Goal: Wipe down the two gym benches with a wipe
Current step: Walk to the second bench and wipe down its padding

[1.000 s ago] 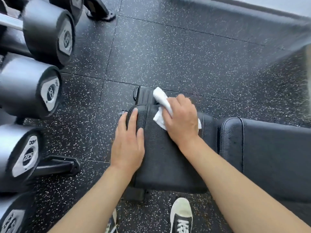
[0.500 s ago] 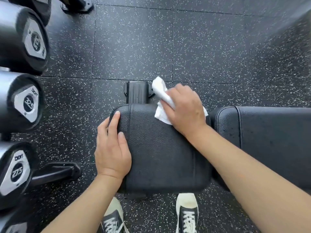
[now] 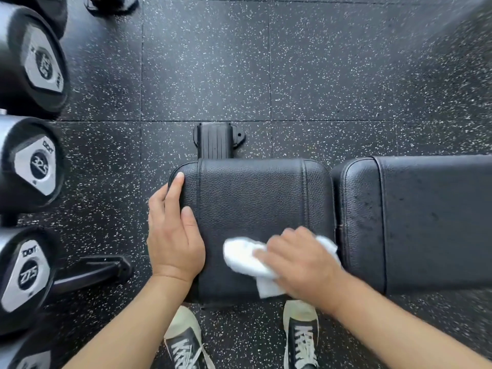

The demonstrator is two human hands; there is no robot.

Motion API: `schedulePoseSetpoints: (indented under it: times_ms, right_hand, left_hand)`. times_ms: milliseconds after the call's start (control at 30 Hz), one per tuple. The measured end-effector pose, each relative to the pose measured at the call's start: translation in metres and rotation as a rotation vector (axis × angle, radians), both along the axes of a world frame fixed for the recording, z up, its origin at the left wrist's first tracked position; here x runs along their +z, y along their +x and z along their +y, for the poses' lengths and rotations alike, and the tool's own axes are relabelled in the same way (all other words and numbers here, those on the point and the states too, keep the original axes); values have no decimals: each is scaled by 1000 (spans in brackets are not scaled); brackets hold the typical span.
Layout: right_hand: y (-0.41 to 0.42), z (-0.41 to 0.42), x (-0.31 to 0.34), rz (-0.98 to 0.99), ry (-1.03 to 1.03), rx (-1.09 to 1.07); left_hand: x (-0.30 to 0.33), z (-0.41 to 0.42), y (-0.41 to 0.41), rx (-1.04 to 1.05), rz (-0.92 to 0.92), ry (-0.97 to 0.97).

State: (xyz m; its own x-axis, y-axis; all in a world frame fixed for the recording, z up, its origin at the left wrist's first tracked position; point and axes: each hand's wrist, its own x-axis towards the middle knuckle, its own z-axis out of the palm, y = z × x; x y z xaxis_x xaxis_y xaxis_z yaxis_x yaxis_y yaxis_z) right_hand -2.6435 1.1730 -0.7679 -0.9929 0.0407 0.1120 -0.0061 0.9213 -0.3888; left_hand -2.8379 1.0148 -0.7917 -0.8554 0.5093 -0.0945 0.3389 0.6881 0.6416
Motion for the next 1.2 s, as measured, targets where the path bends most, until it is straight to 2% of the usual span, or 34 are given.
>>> schedulePoseSetpoints:
  times_ms: [133, 233, 400, 600, 700, 767, 800, 900, 967, 1067, 1200]
  right_hand:
    - [-62, 74, -3, 59, 32, -426]
    - [-122, 75, -6, 6, 36, -629]
    - [-161, -3, -2, 59, -1, -524]
    - [-61, -54, -5, 66, -80, -264]
    - [-6, -38, -4, 47, -66, -85]
    - [1, -6, -2, 35, 13, -24]
    - [-5, 12, -1, 34, 49, -68]
    - [-59, 50, 2, 55, 67, -447]
    - [-111, 50, 0, 14, 69, -621]
    - [-174, 10, -4, -29, 90, -596]
    - [-176, -36, 1, 48, 71, -473]
  left_hand:
    - [-1, 0, 0, 10, 4, -1]
    - [0, 0, 0, 11, 2, 1]
    - [2, 0, -1, -1, -11, 22]
    - [4, -1, -2, 14, -43, 64]
    - [5, -3, -1, 11, -37, 56]
    - [8, -4, 0, 16, -49, 53]
    - [8, -4, 0, 15, -58, 47]
    - [8, -5, -3, -8, -94, 37]
    - [9, -5, -5, -24, -128, 37]
    - [10, -11, -10, -64, -180, 35]
    - [14, -51, 0, -163, -237, 42]
